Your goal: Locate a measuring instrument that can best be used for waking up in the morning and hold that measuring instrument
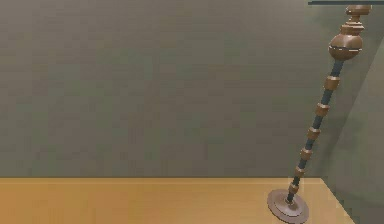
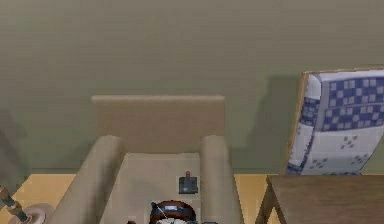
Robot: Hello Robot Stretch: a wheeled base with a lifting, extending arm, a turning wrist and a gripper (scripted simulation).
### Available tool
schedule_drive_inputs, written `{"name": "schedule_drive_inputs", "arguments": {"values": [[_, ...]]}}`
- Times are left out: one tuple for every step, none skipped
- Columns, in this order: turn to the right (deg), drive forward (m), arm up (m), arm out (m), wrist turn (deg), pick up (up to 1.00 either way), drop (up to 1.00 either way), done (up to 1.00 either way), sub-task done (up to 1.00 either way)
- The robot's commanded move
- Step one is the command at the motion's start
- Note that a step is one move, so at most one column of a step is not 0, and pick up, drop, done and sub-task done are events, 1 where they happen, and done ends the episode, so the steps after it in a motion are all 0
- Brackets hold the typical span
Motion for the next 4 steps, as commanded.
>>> {"name": "schedule_drive_inputs", "arguments": {"values": [[0.0, 0.0, 0.0, 0.0, 36.0, 0.0, 0.0, 0.0, 0.0], [0.0, 0.0, -0.3, 0.0, 0.0, 0.0, 0.0, 0.0, 0.0], [0.0, 0.0, 0.0, 0.0, 0.0, 1.0, 0.0, 0.0, 0.0], [0.0, 0.0, 0.1, 0.0, 0.0, 0.0, 0.0, 0.0, 0.0]]}}
